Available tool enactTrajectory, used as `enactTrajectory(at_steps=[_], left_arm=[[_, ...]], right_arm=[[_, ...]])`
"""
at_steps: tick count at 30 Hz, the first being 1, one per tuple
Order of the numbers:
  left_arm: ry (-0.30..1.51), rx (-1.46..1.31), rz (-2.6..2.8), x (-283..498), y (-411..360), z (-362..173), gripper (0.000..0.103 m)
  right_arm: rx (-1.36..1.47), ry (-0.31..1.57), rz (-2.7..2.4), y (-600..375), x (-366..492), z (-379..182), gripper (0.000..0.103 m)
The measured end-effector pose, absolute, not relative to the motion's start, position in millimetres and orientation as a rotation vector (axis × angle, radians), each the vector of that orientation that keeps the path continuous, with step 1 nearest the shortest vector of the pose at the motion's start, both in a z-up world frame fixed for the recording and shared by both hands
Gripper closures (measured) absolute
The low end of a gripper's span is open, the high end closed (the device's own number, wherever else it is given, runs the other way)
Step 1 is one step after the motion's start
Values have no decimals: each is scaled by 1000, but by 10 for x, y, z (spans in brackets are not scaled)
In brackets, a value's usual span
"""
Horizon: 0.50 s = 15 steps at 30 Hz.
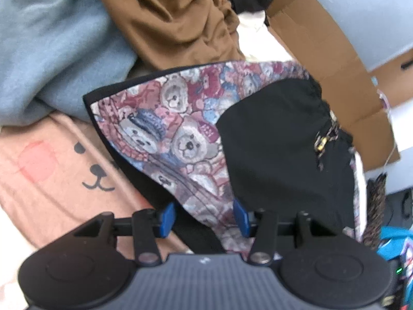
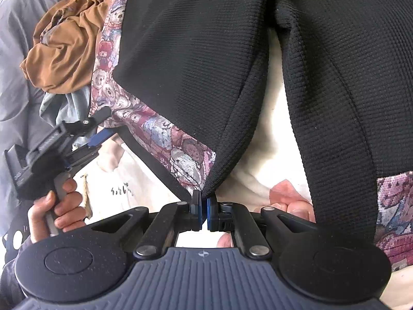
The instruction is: Fold clothes
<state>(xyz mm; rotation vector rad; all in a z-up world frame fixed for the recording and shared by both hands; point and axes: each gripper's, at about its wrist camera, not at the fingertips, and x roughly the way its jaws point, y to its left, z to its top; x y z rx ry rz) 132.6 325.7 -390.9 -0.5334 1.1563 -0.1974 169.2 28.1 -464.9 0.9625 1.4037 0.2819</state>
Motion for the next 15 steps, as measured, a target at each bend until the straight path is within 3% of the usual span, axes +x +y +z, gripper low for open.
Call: enactTrajectory(at_steps=[4,6,7,9,15], left_arm=[[1129,-561,-242,1320,3274,-3909,60],[1136,-597,-272,1319,3283,-3923,76],[1146,-616,-289,1317,3281,-3933,79],[1160,-616,-319,1292,3258,-3934,98],[1211,-539,-336,1214,3264,-3929,103]], right_arm=[[955,1406,288,283,1699,-4629,102],[952,1409,287,270,1703,-4632,102],[952,1411,286,265,1704,-4632,102],[952,1412,284,266,1708,-4628,102],[945,1416,290,276,1716,-4601,102]])
